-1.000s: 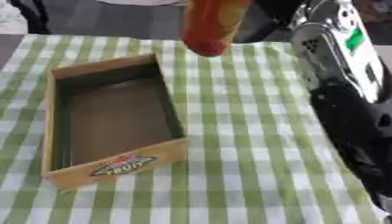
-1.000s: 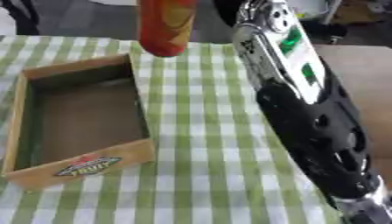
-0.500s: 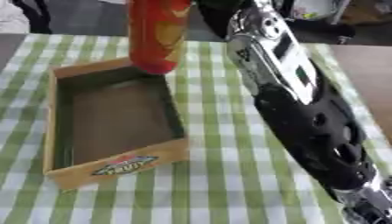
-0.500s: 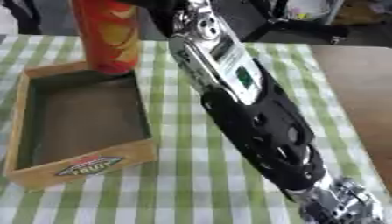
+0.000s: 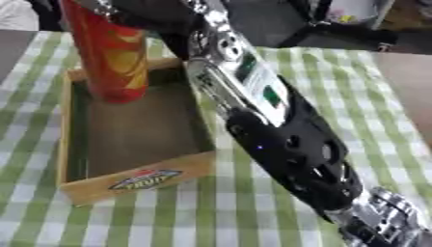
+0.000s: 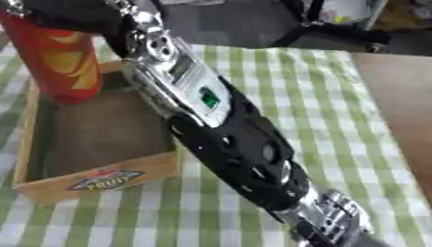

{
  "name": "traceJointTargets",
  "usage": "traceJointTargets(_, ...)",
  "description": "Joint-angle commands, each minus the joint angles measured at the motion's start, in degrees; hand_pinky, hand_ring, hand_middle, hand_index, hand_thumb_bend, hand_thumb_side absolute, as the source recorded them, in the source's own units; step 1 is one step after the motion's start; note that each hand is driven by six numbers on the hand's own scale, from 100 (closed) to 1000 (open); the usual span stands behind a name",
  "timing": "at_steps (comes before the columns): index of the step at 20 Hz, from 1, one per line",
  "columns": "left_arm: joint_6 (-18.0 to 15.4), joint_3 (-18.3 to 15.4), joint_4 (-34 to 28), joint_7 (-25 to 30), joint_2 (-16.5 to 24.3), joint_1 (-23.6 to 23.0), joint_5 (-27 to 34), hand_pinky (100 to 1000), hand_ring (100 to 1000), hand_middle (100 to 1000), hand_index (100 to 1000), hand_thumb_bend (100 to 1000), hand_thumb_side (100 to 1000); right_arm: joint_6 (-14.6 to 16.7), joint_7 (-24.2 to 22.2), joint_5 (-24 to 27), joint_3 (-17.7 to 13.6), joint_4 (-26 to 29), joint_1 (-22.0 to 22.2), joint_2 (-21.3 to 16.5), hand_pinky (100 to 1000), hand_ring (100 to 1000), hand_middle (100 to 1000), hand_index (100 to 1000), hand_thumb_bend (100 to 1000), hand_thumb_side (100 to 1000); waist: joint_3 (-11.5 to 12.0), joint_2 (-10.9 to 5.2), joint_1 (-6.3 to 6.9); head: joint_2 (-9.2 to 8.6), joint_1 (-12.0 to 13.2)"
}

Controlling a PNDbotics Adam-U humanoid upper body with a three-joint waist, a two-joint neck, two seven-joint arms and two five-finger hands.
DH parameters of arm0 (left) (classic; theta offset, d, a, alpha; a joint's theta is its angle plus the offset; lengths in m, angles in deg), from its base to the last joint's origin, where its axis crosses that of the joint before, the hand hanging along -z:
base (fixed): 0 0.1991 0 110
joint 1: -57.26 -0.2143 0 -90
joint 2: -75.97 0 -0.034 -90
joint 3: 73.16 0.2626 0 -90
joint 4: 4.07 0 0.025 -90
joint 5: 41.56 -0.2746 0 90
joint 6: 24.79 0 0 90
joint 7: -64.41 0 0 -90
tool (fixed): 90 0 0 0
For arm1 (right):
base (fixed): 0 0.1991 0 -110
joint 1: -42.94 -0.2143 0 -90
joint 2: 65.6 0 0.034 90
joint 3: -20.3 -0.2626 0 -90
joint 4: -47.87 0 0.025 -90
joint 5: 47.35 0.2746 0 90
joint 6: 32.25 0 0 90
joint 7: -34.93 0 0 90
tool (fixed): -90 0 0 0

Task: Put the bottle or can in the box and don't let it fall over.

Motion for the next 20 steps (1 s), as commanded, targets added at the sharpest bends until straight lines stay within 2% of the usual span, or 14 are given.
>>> traceJointTargets(1, -0.3, -1.2, 1.9, -0.6, 1.3, 0.9, 1.2, 885, 887, 762, 804, 197, 646, 0.3, 0.2, -1.9, 0.8, -1.1, -0.8, 1.3, 375, 382, 414, 477, 450, 100, 0.5, -0.73, 0.33, 0.23, -0.9)
traceJointTargets(7, -1.1, -2.5, 6.6, -1.6, 1.0, 1.1, 2.7, 885, 884, 759, 803, 196, 659, 1.1, 1.0, -4.1, 2.9, -2.9, 0.5, 3.3, 383, 388, 419, 479, 489, 100, 1.0, -0.5, 0.14, 0.41, -1.3)
traceJointTargets(9, -1.3, -2.8, 7.8, -1.9, 0.9, 1.0, 3.1, 884, 884, 758, 803, 194, 662, 1.3, 1.0, -5.3, 3.9, -3.5, 1.2, 3.5, 398, 399, 429, 485, 538, 100, 1.0, -0.48, 0.07, 0.39, -1.1)
traceJointTargets(12, -1.6, -3.1, 9.0, -2.2, 0.9, 0.8, 3.5, 884, 883, 757, 802, 192, 664, 1.7, -0.4, -7.9, 5.0, -4.5, 2.1, 3.5, 481, 453, 477, 521, 622, 100, 0.8, -0.49, -0.07, 0.33, -0.9)
traceJointTargets(13, -1.7, -3.2, 9.3, -2.3, 0.9, 0.7, 3.5, 883, 883, 756, 802, 190, 664, 1.7, -1.3, -9.0, 5.3, -4.8, 2.4, 3.4, 621, 605, 642, 648, 781, 188, 0.7, -0.47, -0.12, 0.28, -0.8)
traceJointTargets(14, -1.8, -3.3, 9.5, -2.4, 0.9, 0.7, 3.6, 882, 882, 756, 802, 189, 664, 1.4, -2.8, -10.4, 5.6, -5.2, 2.7, 3.3, 698, 738, 766, 727, 858, 252, 0.6, -0.44, -0.15, 0.25, -0.6)
traceJointTargets(15, -1.9, -3.4, 9.7, -2.6, 0.9, 0.7, 3.7, 882, 882, 755, 801, 188, 664, 0.8, -4.6, -11.9, 5.8, -5.8, 2.9, 3.3, 733, 806, 819, 775, 893, 282, 0.5, -0.42, -0.16, 0.27, -0.3)
traceJointTargets(16, -2.0, -3.4, 9.8, -2.6, 0.9, 0.7, 3.7, 882, 882, 755, 801, 188, 664, 0.2, -6.0, -13.2, 5.7, -6.2, 3.1, 3.3, 742, 830, 837, 794, 903, 291, 0.4, -0.4, -0.15, 0.29, -0.2)
traceJointTargets(17, -2.0, -3.5, 9.9, -2.7, 0.9, 0.6, 3.7, 882, 882, 755, 801, 187, 663, -0.3, -6.9, -14.3, 5.4, -6.6, 3.4, 3.3, 768, 901, 890, 836, 929, 313, 0.2, -0.38, -0.14, 0.33, -0.1)
traceJointTargets(20, -2.1, -3.5, 10.0, -2.7, 0.9, 0.5, 3.8, 881, 882, 755, 801, 186, 662, -0.8, -7.7, -16.2, 4.5, -7.2, 3.7, 3.2, 770, 912, 894, 837, 927, 312, -0.1, -0.38, -0.09, 0.39, 0.1)
